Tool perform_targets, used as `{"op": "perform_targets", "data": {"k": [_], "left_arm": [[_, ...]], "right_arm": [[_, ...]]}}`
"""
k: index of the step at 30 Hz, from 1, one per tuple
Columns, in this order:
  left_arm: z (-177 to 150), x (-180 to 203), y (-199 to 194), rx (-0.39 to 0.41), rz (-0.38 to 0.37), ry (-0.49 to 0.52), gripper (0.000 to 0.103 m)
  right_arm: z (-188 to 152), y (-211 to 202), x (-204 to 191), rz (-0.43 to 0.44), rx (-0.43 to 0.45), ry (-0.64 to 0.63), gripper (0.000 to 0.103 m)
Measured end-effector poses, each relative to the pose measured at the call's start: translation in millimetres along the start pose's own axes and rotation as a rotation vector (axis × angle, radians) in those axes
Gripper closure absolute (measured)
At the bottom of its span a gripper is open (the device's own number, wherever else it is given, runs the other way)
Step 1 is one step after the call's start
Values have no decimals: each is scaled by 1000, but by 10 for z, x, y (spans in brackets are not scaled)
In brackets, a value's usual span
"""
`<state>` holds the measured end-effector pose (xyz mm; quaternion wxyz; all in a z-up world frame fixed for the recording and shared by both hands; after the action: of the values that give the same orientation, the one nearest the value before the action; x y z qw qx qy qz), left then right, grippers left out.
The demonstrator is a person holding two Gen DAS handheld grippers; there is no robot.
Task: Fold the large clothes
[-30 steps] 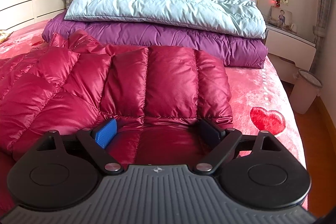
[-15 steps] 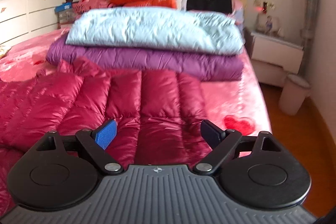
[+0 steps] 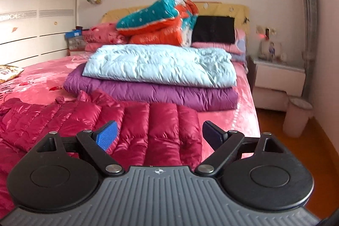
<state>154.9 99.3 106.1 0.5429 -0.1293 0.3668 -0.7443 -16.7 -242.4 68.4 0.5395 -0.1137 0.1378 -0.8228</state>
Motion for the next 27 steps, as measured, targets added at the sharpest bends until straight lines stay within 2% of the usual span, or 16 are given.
{"op": "perform_targets", "data": {"k": [1,3,6,7,10,14,16,17,18,23,27], "left_arm": [[-11,8,75,-22,0,-4,15],[-24,18,233,-65,5,-8,24],[-72,-19,472,-131,72,2,38],[-95,-53,537,-145,98,-3,39],[-162,-142,679,-171,139,-21,46],[-213,-190,777,-186,199,-28,61],[-206,-212,762,-162,225,-50,73],[-187,-222,745,-143,241,-62,83],[-174,-240,710,-115,258,-81,87],[-64,-384,569,16,267,-226,94],[33,-484,377,143,242,-342,96]], "right_arm": [[-10,25,-4,13,-13,17,0],[-13,84,26,33,-35,57,0],[23,120,-4,59,-35,72,0],[36,127,-21,67,-31,65,0],[55,177,-85,87,-18,39,0],[51,256,-145,120,-36,42,0],[52,266,-129,133,-46,54,0],[64,303,-140,140,-52,62,0],[69,314,-137,147,-56,69,0],[69,331,-92,156,-66,94,0],[74,354,-35,161,-77,132,0]]}}
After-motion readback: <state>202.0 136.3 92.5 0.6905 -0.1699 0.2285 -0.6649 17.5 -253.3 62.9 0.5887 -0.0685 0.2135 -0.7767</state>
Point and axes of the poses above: each gripper's, at about its wrist camera, not at the fingertips, and y roughly the way its jaws point, x to its right, z to its top, the point moved 5 cm from there along y, roughly the way its jaws point, and after that the axes turned 8 degrees about -z, right-handed, at the moved point
